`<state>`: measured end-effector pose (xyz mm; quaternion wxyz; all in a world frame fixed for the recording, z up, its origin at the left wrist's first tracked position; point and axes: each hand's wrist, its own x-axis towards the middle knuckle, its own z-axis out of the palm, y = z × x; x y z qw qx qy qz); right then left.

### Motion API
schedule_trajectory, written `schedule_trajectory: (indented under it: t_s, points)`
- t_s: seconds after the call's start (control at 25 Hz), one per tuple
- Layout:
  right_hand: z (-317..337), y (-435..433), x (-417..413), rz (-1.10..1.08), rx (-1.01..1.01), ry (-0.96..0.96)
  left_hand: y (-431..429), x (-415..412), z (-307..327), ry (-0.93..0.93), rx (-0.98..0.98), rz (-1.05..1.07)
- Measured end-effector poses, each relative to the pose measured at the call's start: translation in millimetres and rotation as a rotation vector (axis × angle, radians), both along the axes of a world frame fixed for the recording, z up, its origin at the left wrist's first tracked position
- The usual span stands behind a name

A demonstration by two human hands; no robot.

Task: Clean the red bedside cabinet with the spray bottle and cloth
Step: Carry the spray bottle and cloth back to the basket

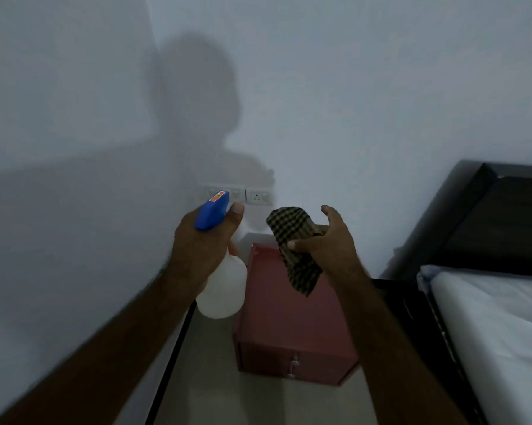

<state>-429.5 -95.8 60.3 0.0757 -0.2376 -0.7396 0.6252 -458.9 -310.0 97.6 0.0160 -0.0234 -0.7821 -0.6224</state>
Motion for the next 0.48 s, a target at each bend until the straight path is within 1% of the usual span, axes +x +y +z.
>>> schedule_trajectory:
  t_s: [0.08,0.16,0.36,0.48]
  points:
    - [53.3,-0.6,10.2,0.033,0.056,-0.024,0.6,5.7,44.9,0.015,-0.045,-0.006]
    - [95.5,-2.6,18.4,0.024,0.025,-0.001,0.1,11.8,84.0,0.048,-0.074,-0.015]
    - [177.7,-8.0,36.2,-0.153,-0.035,0.099,-8.9,31.8,175.0,0.080,-0.060,-0.009]
    - [233.4,-13.3,51.7,-0.173,-0.055,0.175,-14.6,42.4,226.4,0.120,-0.019,-0.020]
